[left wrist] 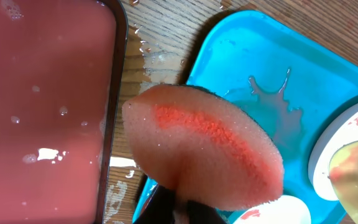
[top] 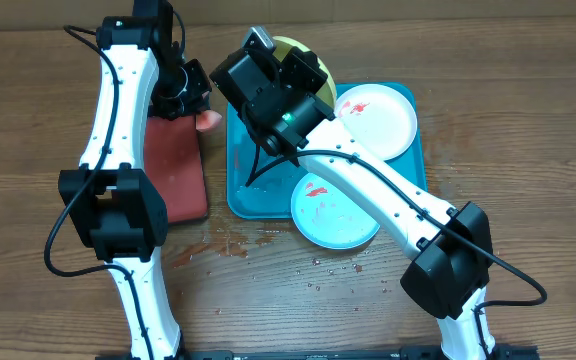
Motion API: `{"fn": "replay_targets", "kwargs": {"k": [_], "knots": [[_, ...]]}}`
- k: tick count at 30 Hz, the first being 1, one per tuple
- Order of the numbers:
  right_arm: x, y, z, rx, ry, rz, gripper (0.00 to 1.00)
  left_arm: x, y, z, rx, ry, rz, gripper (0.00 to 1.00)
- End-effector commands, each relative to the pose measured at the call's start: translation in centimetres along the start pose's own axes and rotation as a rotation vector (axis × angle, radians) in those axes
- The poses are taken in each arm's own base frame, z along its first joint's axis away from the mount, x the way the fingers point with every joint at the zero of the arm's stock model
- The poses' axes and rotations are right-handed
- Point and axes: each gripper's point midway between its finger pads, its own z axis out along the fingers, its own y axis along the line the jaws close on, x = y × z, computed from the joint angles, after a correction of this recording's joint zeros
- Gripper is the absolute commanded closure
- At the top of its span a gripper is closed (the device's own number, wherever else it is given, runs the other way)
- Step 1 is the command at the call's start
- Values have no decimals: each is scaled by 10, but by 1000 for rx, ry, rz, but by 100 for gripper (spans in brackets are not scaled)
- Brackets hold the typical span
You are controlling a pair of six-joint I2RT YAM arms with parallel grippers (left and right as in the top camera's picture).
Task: Clean dirty plates on tray and stack at the side
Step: 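Lift the yellow plate with right gripper and move it right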
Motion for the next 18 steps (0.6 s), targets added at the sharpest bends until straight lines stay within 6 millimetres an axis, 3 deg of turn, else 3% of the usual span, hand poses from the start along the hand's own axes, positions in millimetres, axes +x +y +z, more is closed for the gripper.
{"fn": "replay_targets", "kwargs": {"k": [1,5,7,8,10,11,13,16,18], "knots": [[-3,-33,-12,42,-15,36,96,0,-6,-11,19,-20,32,96],[-1,-31,-11,33,-11,98,96,-1,-6,-11,20,-22,33,96],[0,-19,-6,-52,-16,202,96,-1,-7,-11,21,-22,33,96],[0,2,-3,-184,-21,228,96,-1,-7,-11,21,-23,33,96],[7,51,-5,-479,-23,115,96,-1,-7,-11,21,-23,33,96],[15,63,-6,-549,-14,53,96,-1,-7,-11,21,-23,33,96],[27,55,4,-504,35,47,96,-1,-7,-11,21,-23,33,96],[27,11,19,-307,76,295,96,-1,-7,-11,22,-23,33,96],[25,-13,23,-279,62,424,96,-1,-7,-11,22,-23,33,96]]}}
